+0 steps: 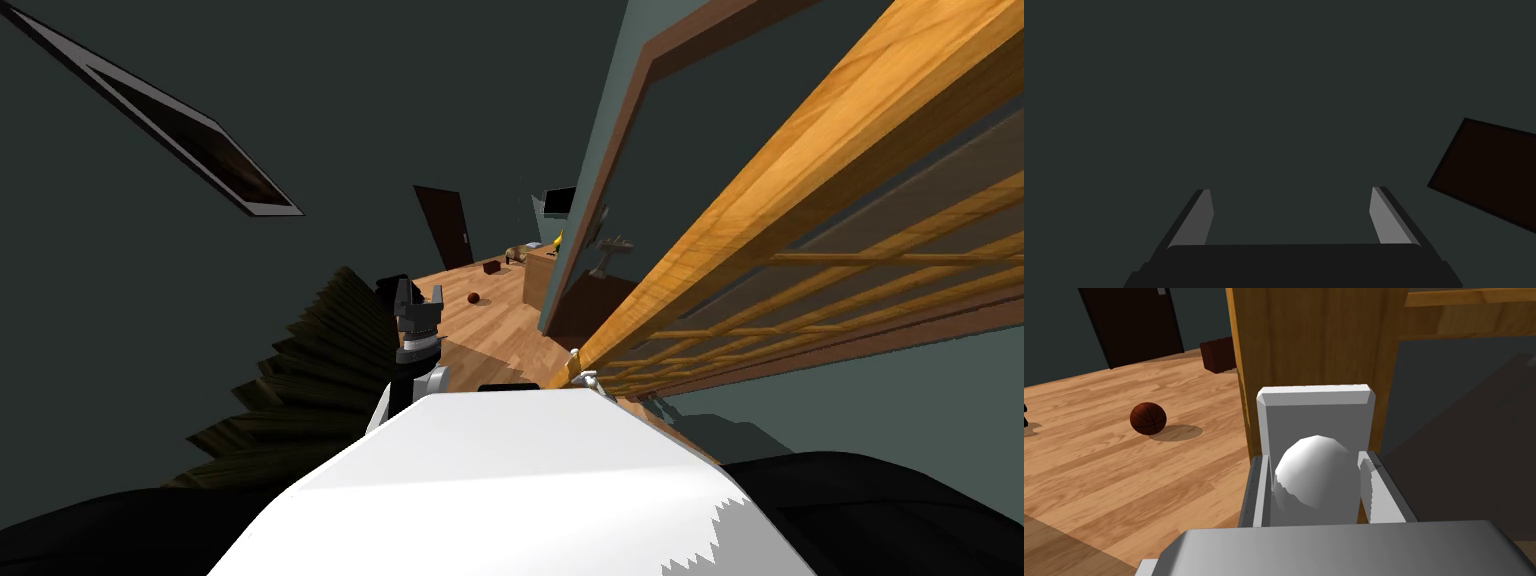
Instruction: Pull the door open
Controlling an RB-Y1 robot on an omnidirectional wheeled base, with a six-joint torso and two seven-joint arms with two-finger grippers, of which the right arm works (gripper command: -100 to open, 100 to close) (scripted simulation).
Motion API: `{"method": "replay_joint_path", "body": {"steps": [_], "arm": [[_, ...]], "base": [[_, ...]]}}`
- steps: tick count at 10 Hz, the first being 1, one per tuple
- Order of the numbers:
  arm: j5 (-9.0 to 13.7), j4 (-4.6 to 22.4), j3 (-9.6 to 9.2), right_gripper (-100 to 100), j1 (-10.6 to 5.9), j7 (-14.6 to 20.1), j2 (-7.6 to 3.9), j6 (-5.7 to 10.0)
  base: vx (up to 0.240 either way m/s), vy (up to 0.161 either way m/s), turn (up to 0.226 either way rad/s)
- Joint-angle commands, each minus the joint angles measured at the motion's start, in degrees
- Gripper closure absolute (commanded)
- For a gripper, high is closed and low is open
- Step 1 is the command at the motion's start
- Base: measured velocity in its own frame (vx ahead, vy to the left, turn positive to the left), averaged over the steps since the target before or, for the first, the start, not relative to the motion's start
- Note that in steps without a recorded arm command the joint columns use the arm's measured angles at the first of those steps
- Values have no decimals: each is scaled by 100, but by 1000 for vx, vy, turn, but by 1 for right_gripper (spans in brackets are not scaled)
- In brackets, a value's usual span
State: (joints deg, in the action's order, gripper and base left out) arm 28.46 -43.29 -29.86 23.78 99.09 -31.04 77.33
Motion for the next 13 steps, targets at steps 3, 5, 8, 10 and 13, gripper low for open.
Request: {"method": "replay_joint_path", "body": {"steps": [3, 5, 8, 10, 13], "arm": [[-4, 389, -90, 100, 157, 2, 176, 453], [0, 502, -110, 100, 206, 3, 222, 593], [11, 849, -172, 100, 357, 6, 365, 1029], [19, 1068, -211, 100, 452, 9, 456, 1310], [25, 1261, -246, 100, 536, 10, 536, 1564]], "base": [[-44, -34, 164], [-35, -18, 90], [-69, -40, 196], [-94, -44, 138], [-100, -40, 112]]}}
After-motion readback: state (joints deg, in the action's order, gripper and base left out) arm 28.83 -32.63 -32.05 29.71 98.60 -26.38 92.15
